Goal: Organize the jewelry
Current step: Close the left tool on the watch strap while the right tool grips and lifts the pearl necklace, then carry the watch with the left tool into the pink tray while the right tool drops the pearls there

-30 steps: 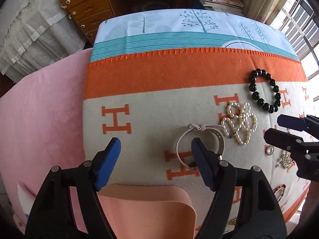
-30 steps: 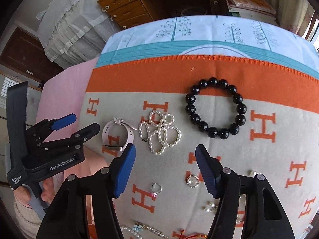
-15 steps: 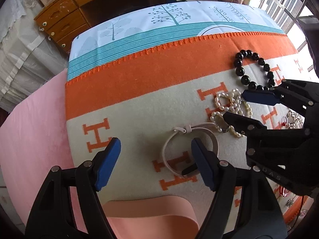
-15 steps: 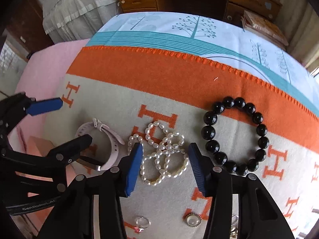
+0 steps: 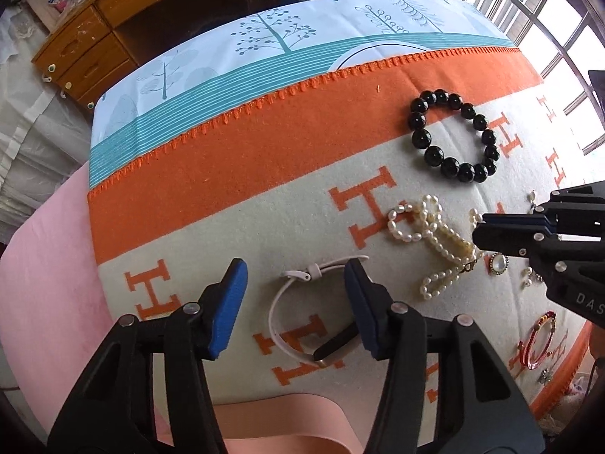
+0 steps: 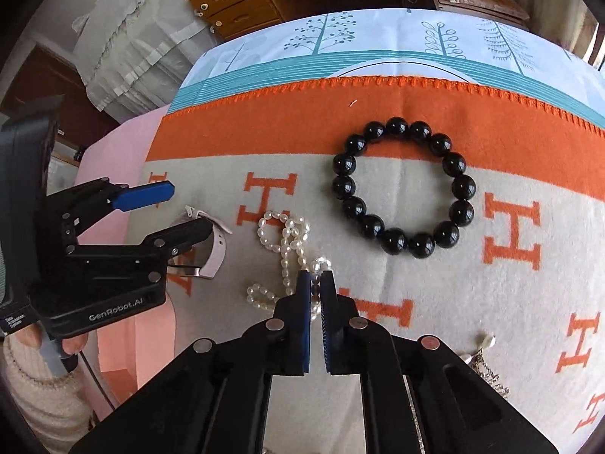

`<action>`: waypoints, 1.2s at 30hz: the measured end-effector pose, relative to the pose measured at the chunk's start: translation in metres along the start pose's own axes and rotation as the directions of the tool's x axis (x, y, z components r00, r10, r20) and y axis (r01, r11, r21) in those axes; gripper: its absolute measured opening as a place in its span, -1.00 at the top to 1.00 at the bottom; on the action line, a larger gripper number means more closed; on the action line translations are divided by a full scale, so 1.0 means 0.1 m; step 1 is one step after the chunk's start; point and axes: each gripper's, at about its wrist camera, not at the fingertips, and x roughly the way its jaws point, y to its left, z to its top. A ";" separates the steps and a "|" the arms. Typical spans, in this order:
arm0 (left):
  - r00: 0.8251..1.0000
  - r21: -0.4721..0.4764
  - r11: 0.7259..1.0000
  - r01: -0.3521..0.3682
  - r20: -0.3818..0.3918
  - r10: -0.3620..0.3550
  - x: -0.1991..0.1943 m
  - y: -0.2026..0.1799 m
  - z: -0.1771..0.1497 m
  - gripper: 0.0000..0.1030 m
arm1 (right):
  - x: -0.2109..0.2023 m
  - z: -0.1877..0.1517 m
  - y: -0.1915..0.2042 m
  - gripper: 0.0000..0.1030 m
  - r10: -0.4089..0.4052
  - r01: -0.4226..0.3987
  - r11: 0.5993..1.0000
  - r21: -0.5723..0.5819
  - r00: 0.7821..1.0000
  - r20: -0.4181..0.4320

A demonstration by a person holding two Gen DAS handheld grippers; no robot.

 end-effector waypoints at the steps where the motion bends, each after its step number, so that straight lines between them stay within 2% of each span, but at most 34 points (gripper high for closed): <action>1: 1.000 0.002 1.000 0.004 -0.008 -0.004 0.01 0.00 -0.01 0.15 | -0.02 0.00 -0.01 0.90 0.011 -0.012 1.000 0.005 1.000 0.003; 4: 0.999 0.013 1.000 0.011 -0.039 -0.010 0.06 -0.02 -0.05 0.41 | -0.11 0.02 -0.05 0.90 0.027 -0.027 1.000 0.012 0.999 0.025; 6: 0.998 0.013 1.000 0.005 -0.061 -0.004 0.12 -0.01 -0.11 0.41 | -0.19 0.00 -0.06 0.90 0.038 -0.039 0.999 0.018 0.998 0.041; 7: 0.999 0.002 1.000 0.016 -0.043 -0.016 0.11 0.01 -0.12 0.48 | -0.23 -0.02 -0.04 0.90 0.039 -0.040 0.999 0.018 0.998 0.052; 9: 0.999 -0.033 0.999 0.026 -0.039 -0.027 0.09 0.06 -0.15 0.69 | -0.31 -0.01 -0.04 0.90 0.044 -0.045 0.999 0.023 0.997 0.069; 10: 0.999 -0.055 0.998 0.020 -0.039 -0.022 0.08 0.09 -0.16 0.95 | -0.34 0.00 -0.04 0.90 0.049 -0.051 0.998 0.027 0.996 0.072; 12: 0.999 -0.103 0.994 0.022 -0.031 -0.026 0.05 0.14 -0.19 0.98 | -0.45 0.02 -0.05 0.90 0.057 -0.060 0.998 0.029 0.995 0.087; 16: 0.999 -0.201 0.979 0.031 0.016 -0.028 -0.13 0.22 -0.26 0.99 | -0.67 -0.08 0.17 0.90 0.067 -0.068 0.998 0.009 0.988 0.136; 22: 0.991 -0.303 0.950 0.079 0.127 -0.042 -0.70 0.27 -0.49 0.99 | -1.29 -0.34 0.56 0.90 0.091 -0.080 0.995 -0.056 0.968 0.233; 30: 0.955 -0.424 0.900 0.100 0.296 0.034 -1.79 0.41 -1.26 0.99 | -2.03 -0.70 1.32 0.90 0.148 -0.091 0.981 -0.171 0.922 0.357; 33: 0.943 -0.460 0.886 0.067 0.320 0.095 -2.05 0.45 -1.58 0.99 | -2.33 -0.90 1.65 0.90 0.180 -0.100 0.972 -0.211 0.897 0.403; 36: 0.938 -0.488 0.872 0.038 0.320 0.138 -2.17 0.47 -1.92 0.99 | -2.57 -1.06 1.96 0.90 0.219 -0.122 0.963 -0.241 0.874 0.433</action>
